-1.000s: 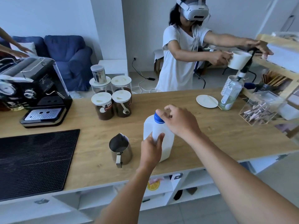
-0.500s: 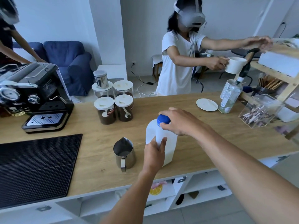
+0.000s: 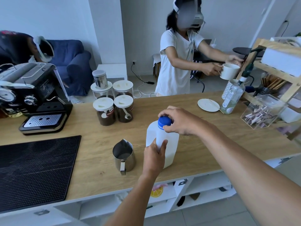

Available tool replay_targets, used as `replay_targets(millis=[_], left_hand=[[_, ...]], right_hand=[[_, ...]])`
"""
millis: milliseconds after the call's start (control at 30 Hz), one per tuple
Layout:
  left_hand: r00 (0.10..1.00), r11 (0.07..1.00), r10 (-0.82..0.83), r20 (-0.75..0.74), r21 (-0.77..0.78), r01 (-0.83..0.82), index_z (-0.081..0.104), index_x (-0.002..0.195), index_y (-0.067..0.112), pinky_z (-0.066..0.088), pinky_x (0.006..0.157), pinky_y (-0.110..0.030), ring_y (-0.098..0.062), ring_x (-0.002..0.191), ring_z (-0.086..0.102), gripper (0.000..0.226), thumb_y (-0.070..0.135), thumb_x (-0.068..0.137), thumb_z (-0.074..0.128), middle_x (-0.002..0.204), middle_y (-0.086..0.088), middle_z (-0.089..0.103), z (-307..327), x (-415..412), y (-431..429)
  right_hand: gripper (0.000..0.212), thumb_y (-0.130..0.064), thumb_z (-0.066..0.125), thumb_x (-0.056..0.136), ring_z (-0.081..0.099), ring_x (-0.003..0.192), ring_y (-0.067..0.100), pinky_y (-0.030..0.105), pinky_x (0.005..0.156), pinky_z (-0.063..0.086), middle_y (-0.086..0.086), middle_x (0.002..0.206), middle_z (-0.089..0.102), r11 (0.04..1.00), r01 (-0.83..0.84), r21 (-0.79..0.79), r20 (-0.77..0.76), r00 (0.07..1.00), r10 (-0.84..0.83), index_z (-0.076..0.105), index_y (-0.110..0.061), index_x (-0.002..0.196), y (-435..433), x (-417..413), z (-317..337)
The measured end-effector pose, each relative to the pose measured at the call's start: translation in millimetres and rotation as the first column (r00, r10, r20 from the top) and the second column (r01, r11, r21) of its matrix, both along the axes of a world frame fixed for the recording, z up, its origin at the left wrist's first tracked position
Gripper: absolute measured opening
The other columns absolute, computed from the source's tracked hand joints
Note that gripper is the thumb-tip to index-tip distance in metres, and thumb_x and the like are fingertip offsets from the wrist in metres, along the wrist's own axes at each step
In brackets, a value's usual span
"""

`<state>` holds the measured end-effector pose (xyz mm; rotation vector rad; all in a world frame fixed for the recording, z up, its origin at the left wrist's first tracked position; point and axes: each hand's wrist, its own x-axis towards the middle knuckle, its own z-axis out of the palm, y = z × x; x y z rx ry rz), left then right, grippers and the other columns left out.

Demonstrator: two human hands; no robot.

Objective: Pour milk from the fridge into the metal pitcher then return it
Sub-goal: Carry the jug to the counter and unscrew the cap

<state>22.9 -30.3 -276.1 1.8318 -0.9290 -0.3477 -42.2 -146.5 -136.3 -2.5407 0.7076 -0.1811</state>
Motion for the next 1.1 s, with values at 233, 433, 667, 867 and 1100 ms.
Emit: replay_targets(millis=[233,433,667,867,1100], left_hand=[[1.000,1.000,0.016,0.004,-0.006,-0.016,0.036,0.066,0.029,0.033,0.046,-0.018,-0.001,0.047,0.048,0.037,0.041,0.098,0.050,0.044,0.009,0.038,3.0,-2.4,0.3],[1.000,1.000,0.024,0.000,-0.018,-0.024,0.039,0.069,0.030,0.033,0.046,-0.014,0.004,0.050,0.050,0.033,0.040,0.098,0.050,0.046,0.012,0.041,3.5,1.5,-2.6],[1.000,0.999,0.030,-0.002,-0.043,-0.030,0.047,0.074,0.026,0.035,0.048,-0.010,0.009,0.057,0.054,0.028,0.039,0.098,0.051,0.052,0.015,0.047,2.9,5.5,-4.9],[0.998,0.998,0.058,-0.015,-0.024,-0.058,0.044,0.069,0.028,0.034,0.046,-0.015,-0.006,0.048,0.046,0.032,0.043,0.097,0.051,0.052,0.011,0.048,-1.6,9.2,-9.6],[0.997,0.997,0.072,-0.040,-0.007,-0.073,0.045,0.067,0.025,0.044,0.053,-0.036,-0.017,0.052,0.049,0.036,0.045,0.097,0.051,0.053,0.003,0.051,-5.2,11.3,-12.4]], right_hand=[[0.038,-0.009,0.056,0.076,0.055,0.087,0.011,0.035,0.073,0.051,-0.019,0.110,0.048,0.993,-0.114,-0.031,-0.133,0.985,0.109,0.057,-0.040,0.099,0.3,4.1,14.6],[0.017,-0.025,0.067,0.083,0.055,0.092,0.012,0.034,0.080,0.050,-0.013,0.103,0.052,0.995,-0.081,-0.053,0.062,0.994,0.084,0.059,-0.035,0.094,-4.3,8.1,7.9],[0.038,-0.018,0.067,0.083,0.059,0.102,0.012,0.022,0.087,0.045,0.000,0.116,0.057,0.955,0.235,0.183,0.348,0.893,-0.286,0.061,-0.015,0.121,-32.3,-22.3,-33.8],[0.037,-0.030,0.062,0.091,0.054,0.105,0.021,0.025,0.087,0.038,0.011,0.122,0.053,0.790,0.544,0.283,0.156,0.786,-0.598,0.056,-0.013,0.123,-38.9,-64.0,-132.8],[0.030,-0.020,0.058,0.095,0.048,0.103,0.016,0.025,0.088,0.035,0.005,0.120,0.045,0.777,0.531,0.339,0.007,0.824,-0.566,0.053,-0.009,0.122,-6.0,-79.9,-198.7]])
